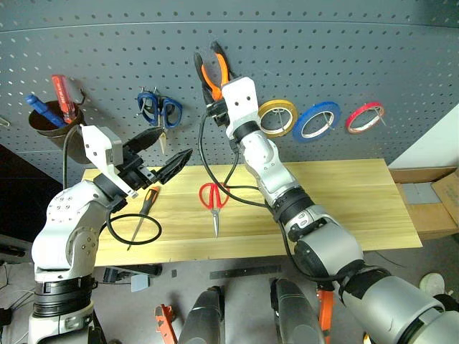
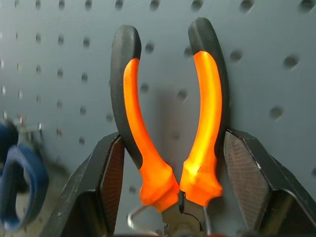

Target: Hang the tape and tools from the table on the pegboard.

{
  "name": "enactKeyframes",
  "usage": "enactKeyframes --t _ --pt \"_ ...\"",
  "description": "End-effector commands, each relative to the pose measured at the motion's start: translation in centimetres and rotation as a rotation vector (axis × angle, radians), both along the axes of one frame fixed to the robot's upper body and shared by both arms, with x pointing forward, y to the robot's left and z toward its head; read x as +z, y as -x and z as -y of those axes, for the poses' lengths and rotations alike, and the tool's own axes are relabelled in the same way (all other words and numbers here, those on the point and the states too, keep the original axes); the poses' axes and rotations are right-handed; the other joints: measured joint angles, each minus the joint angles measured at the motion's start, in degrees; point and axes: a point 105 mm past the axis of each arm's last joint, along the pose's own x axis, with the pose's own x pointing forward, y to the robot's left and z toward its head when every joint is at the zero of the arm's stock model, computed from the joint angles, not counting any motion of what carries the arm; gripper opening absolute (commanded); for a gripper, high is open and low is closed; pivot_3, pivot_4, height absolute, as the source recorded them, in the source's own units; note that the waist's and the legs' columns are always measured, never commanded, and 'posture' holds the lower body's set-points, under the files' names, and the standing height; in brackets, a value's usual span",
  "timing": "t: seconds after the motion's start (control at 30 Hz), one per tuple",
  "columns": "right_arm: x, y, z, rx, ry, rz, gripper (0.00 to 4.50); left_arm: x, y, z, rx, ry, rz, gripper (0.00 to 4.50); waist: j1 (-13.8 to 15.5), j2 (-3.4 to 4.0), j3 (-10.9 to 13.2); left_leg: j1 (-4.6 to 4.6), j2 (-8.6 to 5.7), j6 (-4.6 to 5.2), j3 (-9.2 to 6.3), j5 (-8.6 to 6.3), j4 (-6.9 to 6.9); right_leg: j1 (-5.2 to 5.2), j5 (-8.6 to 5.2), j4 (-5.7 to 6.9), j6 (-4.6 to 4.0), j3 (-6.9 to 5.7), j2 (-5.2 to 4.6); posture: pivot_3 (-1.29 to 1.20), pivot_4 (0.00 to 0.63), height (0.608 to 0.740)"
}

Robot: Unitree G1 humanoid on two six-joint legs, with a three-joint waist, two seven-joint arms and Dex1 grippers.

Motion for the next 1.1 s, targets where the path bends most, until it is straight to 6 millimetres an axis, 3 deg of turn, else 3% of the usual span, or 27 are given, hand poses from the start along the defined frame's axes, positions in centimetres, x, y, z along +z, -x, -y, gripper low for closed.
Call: enactKeyframes --t 0.03,0.17,0.4,0.6,0.7,0.83,0.93,1.03,1.1 --pt "-0.7 0.6 -1.2 0.021 -0.045 -0.046 3.25 0.9 0.1 0.1 0.000 -0.009 0.050 4.50 0.08 -0.02 -0.08 0.00 0.01 -0.02 -0.01 0.01 0.00 0.00 0.02 0.00 -0.03 0.00 0.02 0.06 0.208 0.740" --pt "-0.7 0.6 -1.1 0.011 -0.031 -0.046 4.41 0.7 -0.1 0.2 0.001 -0.007 0.045 4.50 0.62 -0.13 -0.29 0.03 0.10 -0.11 -0.06 0.07 0.00 0.01 0.09 0.01 -0.14 0.00 0.17 0.05 0.209 0.740" --pt "2.9 2.3 0.5 0.010 -0.145 0.056 4.47 0.2 -0.5 0.3 0.017 -0.004 0.028 4.50 1.10 -0.14 -0.31 0.03 0.42 -0.27 -0.11 0.17 0.00 0.00 0.27 -0.01 -0.35 -0.06 0.47 0.04 0.212 0.740" --pt "6.8 7.3 2.4 0.058 -0.274 0.205 4.47 -1.2 -0.4 0.8 0.026 -0.018 -0.013 4.50 0.98 -0.14 -0.31 0.02 0.80 -0.37 0.09 0.11 -0.05 -0.11 0.28 -0.04 -0.38 -0.01 0.76 0.02 0.221 0.740" --pt "7.5 9.0 3.5 0.083 -0.288 0.230 4.47 -2.6 -0.5 1.2 0.045 -0.021 -0.090 4.50 0.83 -0.14 -0.31 0.02 0.85 -0.37 0.22 0.10 -0.06 -0.18 0.30 -0.02 -0.42 0.04 0.77 0.02 0.225 0.740" --pt "4.6 9.6 4.1 0.227 -0.192 0.052 4.47 -6.7 -0.1 1.5 0.090 -0.095 -0.274 4.50 0.79 -0.11 -0.43 0.07 0.91 -0.18 0.27 -0.01 -0.09 -0.16 0.32 -0.03 -0.44 0.07 0.81 0.00 0.237 0.740" --pt "-0.3 10.6 4.8 0.349 -0.044 -0.194 4.47 -11.1 -0.3 0.7 0.252 -0.169 -0.455 4.50 0.98 -0.11 -0.43 0.07 0.91 -0.13 0.24 -0.03 -0.05 -0.13 0.35 -0.03 -0.49 0.04 0.83 -0.01 0.244 0.740" --pt "-3.8 11.6 5.4 0.417 0.042 -0.391 4.47 -12.6 -0.3 1.5 0.302 -0.183 -0.499 4.50 1.13 -0.10 -0.42 0.10 0.91 -0.12 0.15 -0.04 0.00 0.00 0.35 -0.05 -0.49 -0.03 0.85 -0.03 0.253 0.740" --pt "-7.5 12.9 6.0 0.472 0.157 -0.565 4.47 -15.2 -0.5 2.0 0.391 -0.243 -0.618 4.50 1.31 -0.10 -0.41 0.15 0.91 -0.11 0.15 -0.03 0.02 0.04 0.35 -0.05 -0.50 -0.03 0.84 -0.03 0.254 0.740"
